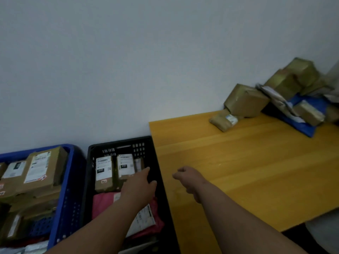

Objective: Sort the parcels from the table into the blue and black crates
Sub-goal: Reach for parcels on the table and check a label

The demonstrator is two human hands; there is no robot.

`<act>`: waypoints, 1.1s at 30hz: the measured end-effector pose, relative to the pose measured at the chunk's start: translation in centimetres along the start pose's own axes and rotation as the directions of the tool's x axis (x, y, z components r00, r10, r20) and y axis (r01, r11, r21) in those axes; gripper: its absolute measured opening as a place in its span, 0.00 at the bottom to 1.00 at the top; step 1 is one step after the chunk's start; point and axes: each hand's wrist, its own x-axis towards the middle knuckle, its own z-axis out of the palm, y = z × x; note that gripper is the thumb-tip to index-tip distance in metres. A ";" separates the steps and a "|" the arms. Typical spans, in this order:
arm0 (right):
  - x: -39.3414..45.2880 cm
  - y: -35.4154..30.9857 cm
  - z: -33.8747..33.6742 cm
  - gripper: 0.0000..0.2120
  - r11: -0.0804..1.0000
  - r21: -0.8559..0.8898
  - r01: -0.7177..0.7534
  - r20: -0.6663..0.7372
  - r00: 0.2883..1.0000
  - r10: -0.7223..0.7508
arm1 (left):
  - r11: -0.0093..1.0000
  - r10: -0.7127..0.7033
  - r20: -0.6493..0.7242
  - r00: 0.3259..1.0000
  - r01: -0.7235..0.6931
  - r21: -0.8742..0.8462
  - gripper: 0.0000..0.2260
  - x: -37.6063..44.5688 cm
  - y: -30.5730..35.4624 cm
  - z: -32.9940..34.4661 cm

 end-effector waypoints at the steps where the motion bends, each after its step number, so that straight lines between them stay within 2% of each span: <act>1: -0.5 0.7 -1.5 0.24 1.000 -0.003 0.007 -0.013 1.000 -0.007 | 1.000 0.002 0.007 1.000 -0.002 -0.017 0.28 -0.2 1.3 0.4; 5: -1.7 4.2 -7.7 0.24 0.999 -0.032 0.019 -0.059 0.998 -0.021 | 0.999 0.017 0.002 1.000 -0.017 -0.036 0.28 -0.2 7.8 2.8; 10: -2.8 9.9 -18.6 0.23 0.998 -0.031 -0.046 -0.103 0.994 0.043 | 0.993 0.052 0.021 0.998 -0.050 -0.110 0.27 0.0 18.4 7.6; 15: -3.1 14.1 -28.9 0.14 0.990 0.015 -0.138 -0.214 0.967 0.138 | 0.981 0.113 0.059 0.992 -0.102 -0.164 0.27 0.0 27.5 12.2; 22: -1.0 14.9 -32.4 0.08 0.998 -0.036 -0.060 -0.153 0.987 0.054 | 0.984 0.109 0.042 0.993 -0.101 -0.147 0.27 2.2 31.3 13.6; 25: -0.2 14.8 -33.6 0.12 0.998 -0.040 -0.050 -0.159 0.986 0.043 | 0.987 0.112 0.028 0.993 -0.108 -0.117 0.27 4.3 32.3 13.3; 33: 1.7 14.7 -42.0 0.12 0.999 0.013 -0.040 -0.306 0.951 0.042 | 0.968 0.227 0.017 0.974 -0.224 -0.115 0.27 9.1 39.4 13.8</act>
